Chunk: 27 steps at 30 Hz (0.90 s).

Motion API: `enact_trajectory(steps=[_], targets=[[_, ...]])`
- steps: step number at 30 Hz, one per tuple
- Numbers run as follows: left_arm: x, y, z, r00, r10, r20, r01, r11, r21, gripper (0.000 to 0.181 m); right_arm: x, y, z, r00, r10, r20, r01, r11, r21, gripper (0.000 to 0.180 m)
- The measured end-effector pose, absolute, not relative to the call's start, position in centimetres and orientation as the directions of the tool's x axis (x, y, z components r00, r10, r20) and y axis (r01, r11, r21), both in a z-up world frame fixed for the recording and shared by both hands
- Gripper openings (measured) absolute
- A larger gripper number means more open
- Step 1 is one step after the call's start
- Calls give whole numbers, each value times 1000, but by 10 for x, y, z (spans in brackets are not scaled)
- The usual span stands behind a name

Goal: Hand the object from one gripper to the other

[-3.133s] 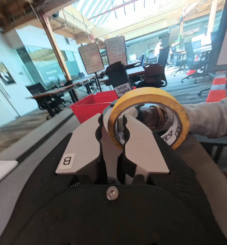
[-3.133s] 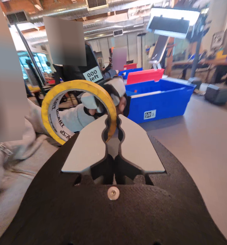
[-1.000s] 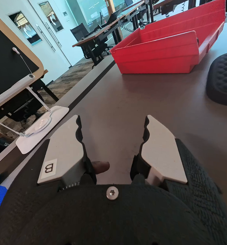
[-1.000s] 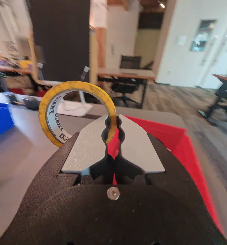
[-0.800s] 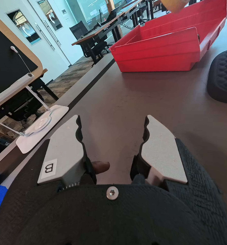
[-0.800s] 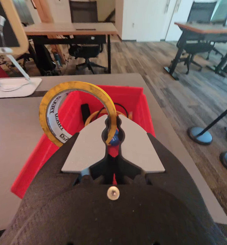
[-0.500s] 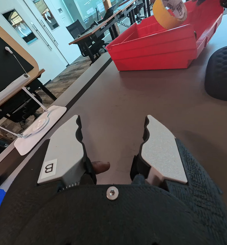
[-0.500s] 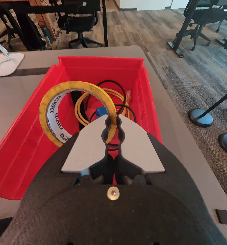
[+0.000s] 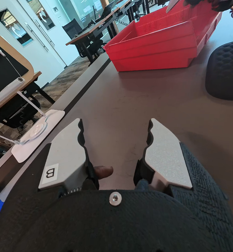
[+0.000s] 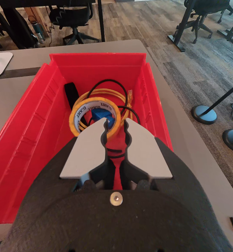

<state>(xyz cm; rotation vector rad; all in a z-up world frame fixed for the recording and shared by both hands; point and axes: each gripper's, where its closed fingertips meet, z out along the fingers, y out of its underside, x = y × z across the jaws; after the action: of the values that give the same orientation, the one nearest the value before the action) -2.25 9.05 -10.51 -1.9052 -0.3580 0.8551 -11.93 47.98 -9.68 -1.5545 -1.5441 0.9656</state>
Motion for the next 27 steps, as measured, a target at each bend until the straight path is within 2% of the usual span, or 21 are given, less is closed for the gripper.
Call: enact_trajectory(steps=[1, 5, 8, 11, 14, 19, 27], targets=[[-22, 91, -105, 710, 574, -407, -113, -477, -871, 90, -119, 481, -96, 3, 1000, -13, 449, -13, -894, 25], [-22, 91, -106, 712, 573, -406, -112, -477, -872, 90, -121, 471, -67, -34, 998, -48, 286, -36, -957, 42], [-20, 93, -106, 725, 581, -369, -84, -457, -885, 90, -113, 447, -13, -131, 990, -50, -17, -52, -998, 61], [-20, 93, -103, 729, 595, -340, -68, -431, -900, 90, -86, 412, 46, -232, 973, -13, -385, -104, -917, 68], [-19, 93, -97, 732, 610, -303, -53, -393, -918, 90, -58, 371, 78, -321, 945, 61, -602, -155, -783, 79], [-15, 92, -82, 737, 636, -229, -30, -307, -951, 90, -43, 302, 82, -378, 895, 238, -704, -110, -702, 96], [-1, 74, -49, 738, 640, -214, -37, -278, -960, 84, -49, 237, 55, -501, 788, 357, -636, -56, -769, 95]])
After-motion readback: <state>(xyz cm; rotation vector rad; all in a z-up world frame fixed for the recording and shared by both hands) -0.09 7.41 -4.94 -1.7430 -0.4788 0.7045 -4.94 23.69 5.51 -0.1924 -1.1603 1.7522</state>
